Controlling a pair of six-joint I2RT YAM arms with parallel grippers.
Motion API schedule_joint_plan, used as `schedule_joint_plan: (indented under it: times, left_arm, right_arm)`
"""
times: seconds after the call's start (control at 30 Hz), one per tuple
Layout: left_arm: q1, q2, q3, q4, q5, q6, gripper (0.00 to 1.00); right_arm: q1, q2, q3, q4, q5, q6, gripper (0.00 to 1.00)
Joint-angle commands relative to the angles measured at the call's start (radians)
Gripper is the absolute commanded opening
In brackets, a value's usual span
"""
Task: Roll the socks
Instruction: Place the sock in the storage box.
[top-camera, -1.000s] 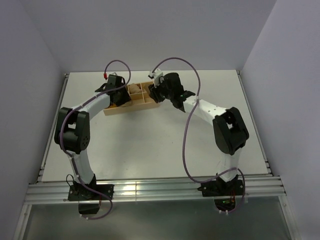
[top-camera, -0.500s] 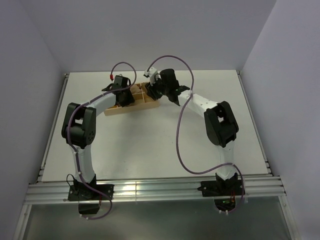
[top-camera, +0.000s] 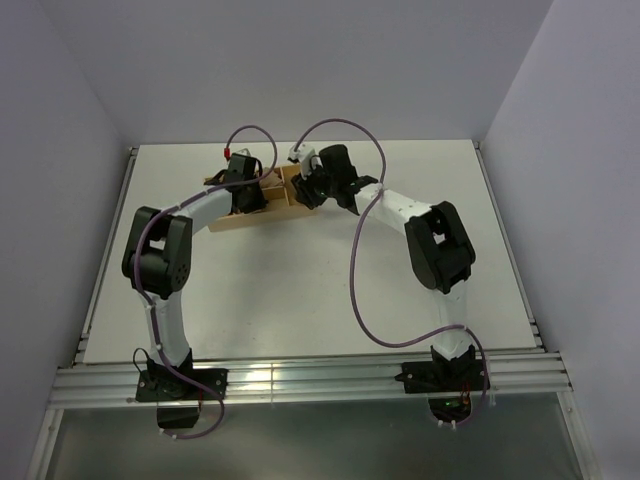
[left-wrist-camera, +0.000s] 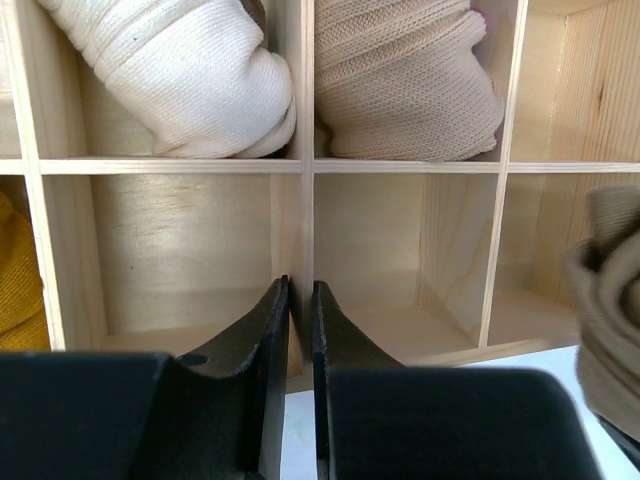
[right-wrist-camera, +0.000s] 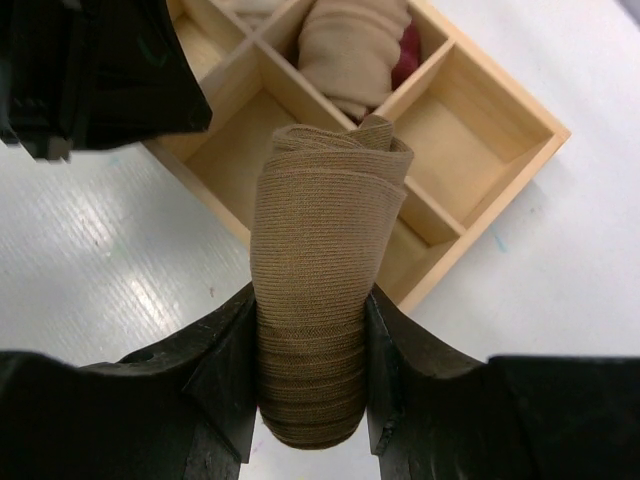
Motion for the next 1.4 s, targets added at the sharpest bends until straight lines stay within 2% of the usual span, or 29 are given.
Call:
schedule_joint_plan:
  times: [0.0,0.47,0.7,1.1,1.37]
  left_arm:
    - [-0.003,-0.036,-0.052,-0.007,0.037,0.067,0.10]
    - [-0.003,-0.083,-0.115,0.010,0.078,0.136,0.09]
    - [-0.003,-0.091,-0.138,0.018,0.100,0.125,0.10]
    - [-0.003,-0.128,-0.188,0.047,0.149,0.115,0.08]
    - [-0.001,-0.151,-0.230,0.061,0.158,0.101,0.08]
  right_arm:
    - [0.012,-0.066,-0.050,0.047,0.011,0.021,0.00]
    - [0.015,-0.078,-0.078,0.122,0.041,0.044,0.00]
    - [0.017,-0.054,-0.079,0.157,0.044,0.071,0.00]
    - [0.024,-0.014,-0.072,0.081,0.019,0.137,0.00]
    - [0.047,-0.024,-0.089,0.057,0.073,0.188,0.00]
